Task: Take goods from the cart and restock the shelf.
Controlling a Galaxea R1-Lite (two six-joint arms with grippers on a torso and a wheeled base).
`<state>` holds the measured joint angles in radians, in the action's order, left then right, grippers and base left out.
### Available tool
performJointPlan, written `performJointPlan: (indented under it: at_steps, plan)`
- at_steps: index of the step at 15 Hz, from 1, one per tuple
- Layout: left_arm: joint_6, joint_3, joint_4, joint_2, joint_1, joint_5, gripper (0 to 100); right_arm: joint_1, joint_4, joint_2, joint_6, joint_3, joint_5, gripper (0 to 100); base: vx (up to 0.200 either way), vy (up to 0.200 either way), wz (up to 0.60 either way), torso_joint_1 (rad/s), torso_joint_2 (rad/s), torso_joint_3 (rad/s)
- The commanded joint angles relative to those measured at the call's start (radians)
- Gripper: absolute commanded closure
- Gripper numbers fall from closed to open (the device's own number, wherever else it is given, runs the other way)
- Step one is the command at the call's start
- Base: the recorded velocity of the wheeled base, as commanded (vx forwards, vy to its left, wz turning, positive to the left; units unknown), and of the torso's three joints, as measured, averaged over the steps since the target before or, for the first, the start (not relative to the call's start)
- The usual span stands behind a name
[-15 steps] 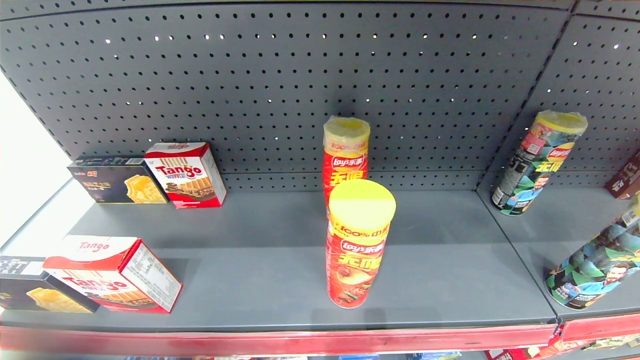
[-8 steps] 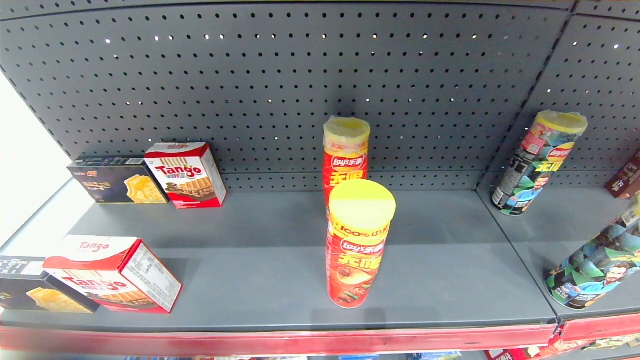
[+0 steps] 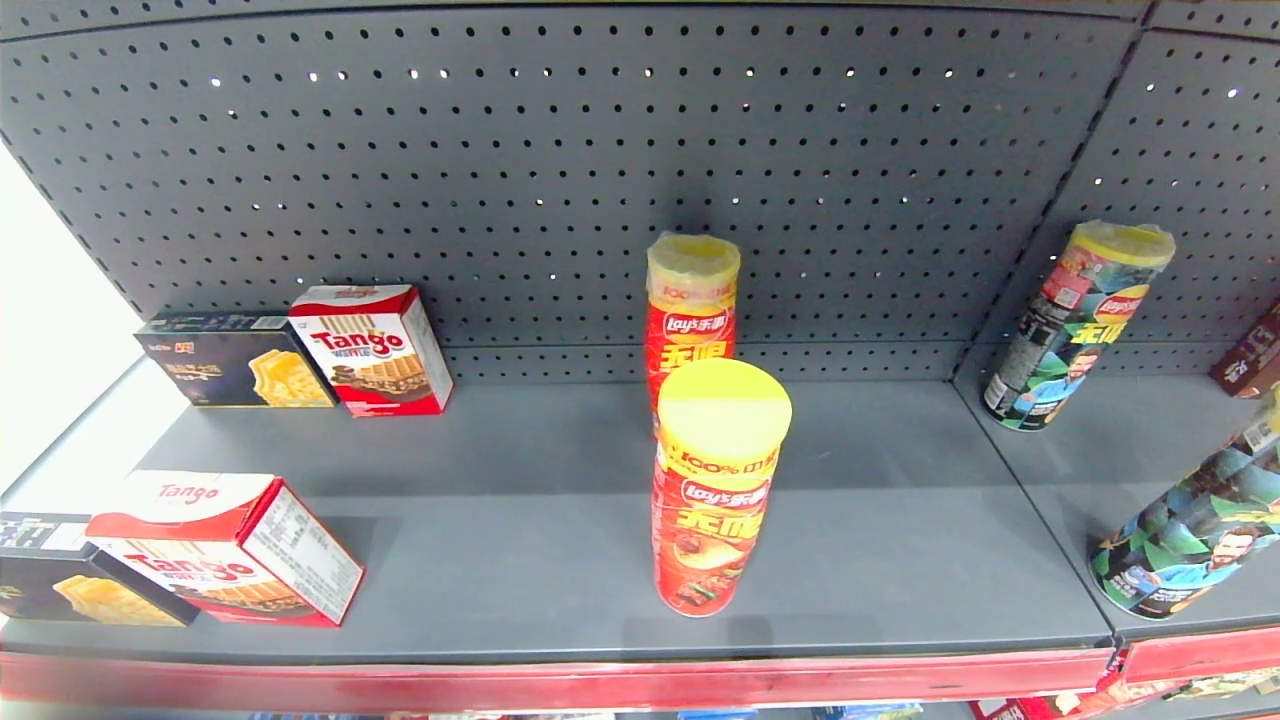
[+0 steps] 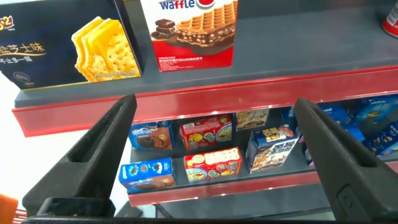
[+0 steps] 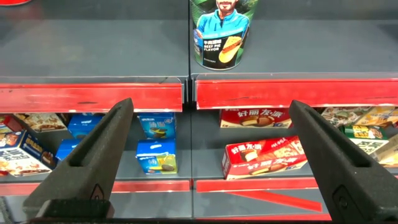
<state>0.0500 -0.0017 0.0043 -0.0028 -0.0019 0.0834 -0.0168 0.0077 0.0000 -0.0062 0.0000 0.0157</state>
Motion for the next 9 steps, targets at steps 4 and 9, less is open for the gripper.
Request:
performJointPlan:
  at_steps: [4,9]
  plan:
    - [-0.001,0.002,0.0,0.003,0.002,-0.001,0,-0.002,-0.005,0.0,0.008,0.0,0.02,0,0.0,0.0,0.0,0.0,0.0,0.0]
    - [-0.001,0.002,0.0,0.003,0.002,-0.001,0,-0.002,-0.006,0.0,0.006,0.0,0.018,0,0.0,0.0,0.0,0.0,0.0,0.0]
